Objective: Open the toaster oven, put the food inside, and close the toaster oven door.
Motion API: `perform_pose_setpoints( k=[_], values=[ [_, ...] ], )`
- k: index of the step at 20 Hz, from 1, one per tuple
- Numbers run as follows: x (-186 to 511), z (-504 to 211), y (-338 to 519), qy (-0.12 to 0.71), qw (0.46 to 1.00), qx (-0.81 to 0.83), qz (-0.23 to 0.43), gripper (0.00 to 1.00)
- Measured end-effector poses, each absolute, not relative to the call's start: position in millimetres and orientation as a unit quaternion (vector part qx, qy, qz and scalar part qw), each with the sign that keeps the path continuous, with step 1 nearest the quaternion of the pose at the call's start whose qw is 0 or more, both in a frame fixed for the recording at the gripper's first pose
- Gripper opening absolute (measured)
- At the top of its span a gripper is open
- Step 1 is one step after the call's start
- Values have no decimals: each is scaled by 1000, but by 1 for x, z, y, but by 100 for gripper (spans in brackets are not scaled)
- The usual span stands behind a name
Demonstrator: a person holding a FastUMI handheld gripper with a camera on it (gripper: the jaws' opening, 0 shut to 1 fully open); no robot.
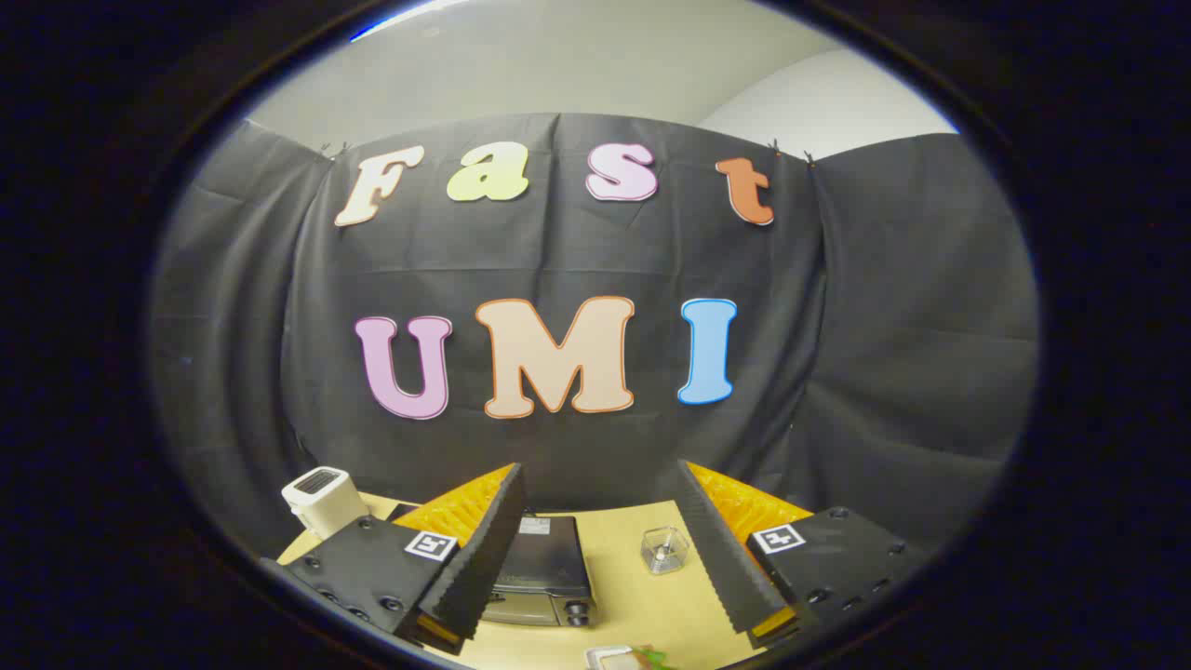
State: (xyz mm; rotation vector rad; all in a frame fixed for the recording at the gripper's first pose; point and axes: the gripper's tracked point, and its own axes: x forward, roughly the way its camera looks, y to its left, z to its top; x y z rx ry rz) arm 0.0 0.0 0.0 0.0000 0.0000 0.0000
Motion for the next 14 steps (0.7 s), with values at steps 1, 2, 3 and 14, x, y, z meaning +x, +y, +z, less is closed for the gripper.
perform_pose_setpoints(
  k=[1, 2, 3, 14],
  values=[
    [-2, 0, 4, -4, 1000, 4, -3, 99],
    [-4, -1, 8, -8, 1000, 9, -6, 99],
    [-6, -1, 12, -11, 1000, 14, -7, 99],
    [-15, -37, 62, 1, 1000, 0, -3, 99]
  ],
)
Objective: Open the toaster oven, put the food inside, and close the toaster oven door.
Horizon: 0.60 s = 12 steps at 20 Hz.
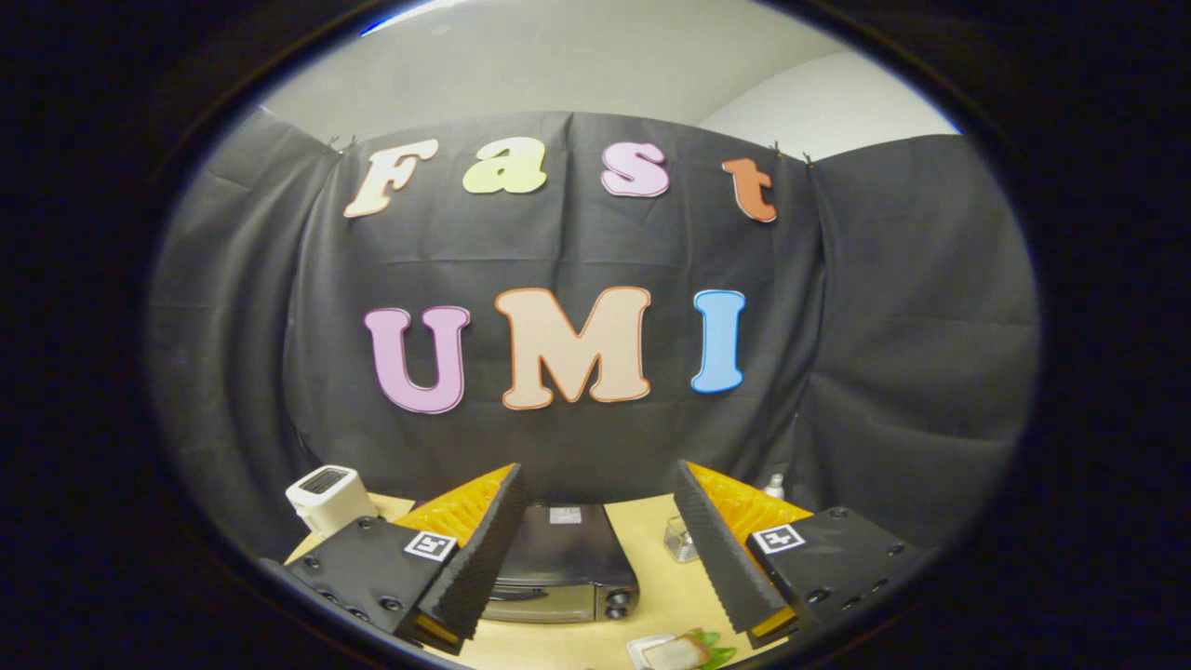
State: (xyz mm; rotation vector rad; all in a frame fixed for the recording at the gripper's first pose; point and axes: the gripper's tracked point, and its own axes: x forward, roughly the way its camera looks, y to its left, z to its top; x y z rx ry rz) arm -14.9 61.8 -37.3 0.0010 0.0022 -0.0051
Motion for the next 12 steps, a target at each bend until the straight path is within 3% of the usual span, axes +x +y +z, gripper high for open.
perform_pose_setpoints(
  k=[12],
  values=[
    [-7, -123, 134, -4, 999, 12, 47, 99]
  ],
)
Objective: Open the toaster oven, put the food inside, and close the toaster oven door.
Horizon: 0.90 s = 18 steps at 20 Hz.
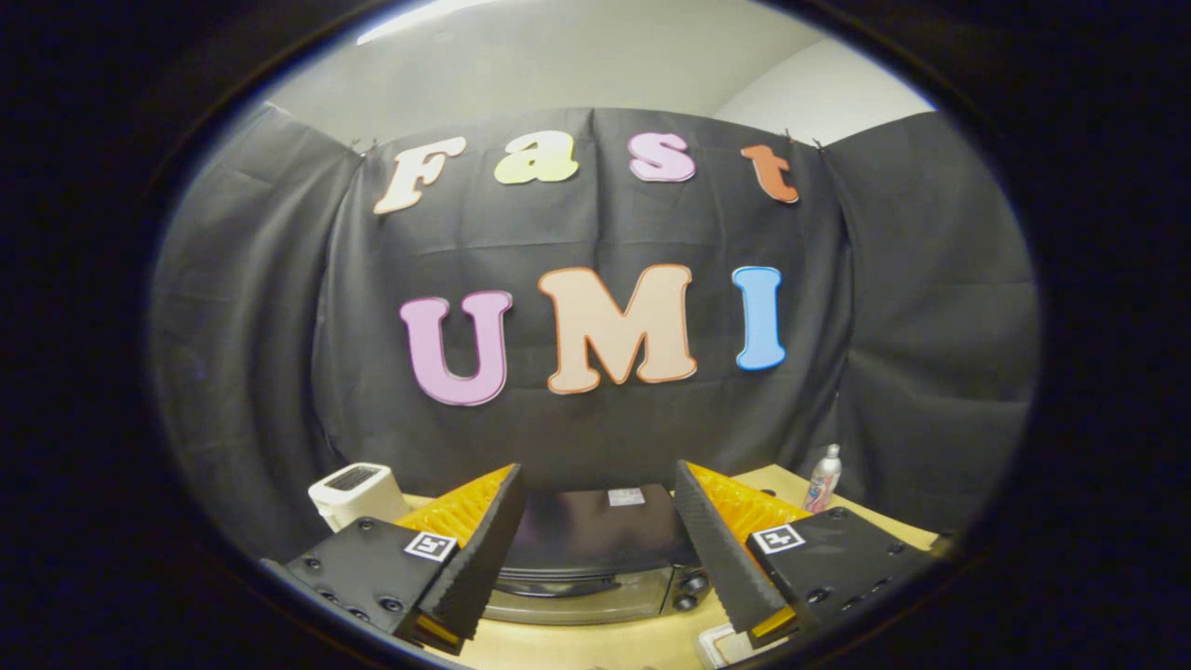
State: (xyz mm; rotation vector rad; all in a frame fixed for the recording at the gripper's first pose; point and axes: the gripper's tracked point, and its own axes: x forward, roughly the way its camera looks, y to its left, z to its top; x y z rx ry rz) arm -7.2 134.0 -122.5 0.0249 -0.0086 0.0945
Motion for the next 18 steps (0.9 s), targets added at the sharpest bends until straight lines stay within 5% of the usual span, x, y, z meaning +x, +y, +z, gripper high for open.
perform_pose_setpoints(
  k=[18],
  values=[
    [35, -276, 187, 83, 991, 8, 102, 99]
  ],
)
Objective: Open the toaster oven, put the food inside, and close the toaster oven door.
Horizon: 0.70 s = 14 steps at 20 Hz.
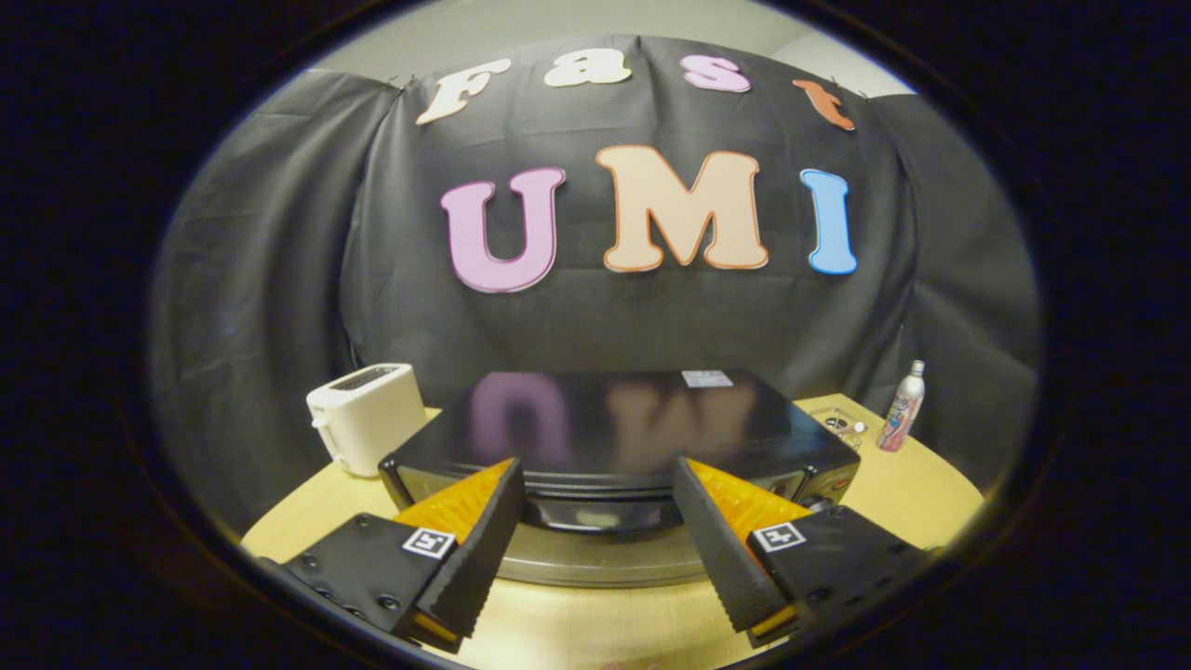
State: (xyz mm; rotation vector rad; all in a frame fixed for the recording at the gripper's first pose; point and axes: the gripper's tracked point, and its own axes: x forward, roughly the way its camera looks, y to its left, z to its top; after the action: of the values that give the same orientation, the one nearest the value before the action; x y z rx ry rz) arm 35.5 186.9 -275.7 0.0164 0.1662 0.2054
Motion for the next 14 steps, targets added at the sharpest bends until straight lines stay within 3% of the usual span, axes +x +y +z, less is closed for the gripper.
perform_pose_setpoints(
  k=[14],
  values=[
    [-26, -297, 172, 78, 992, 30, 91, 100]
  ],
)
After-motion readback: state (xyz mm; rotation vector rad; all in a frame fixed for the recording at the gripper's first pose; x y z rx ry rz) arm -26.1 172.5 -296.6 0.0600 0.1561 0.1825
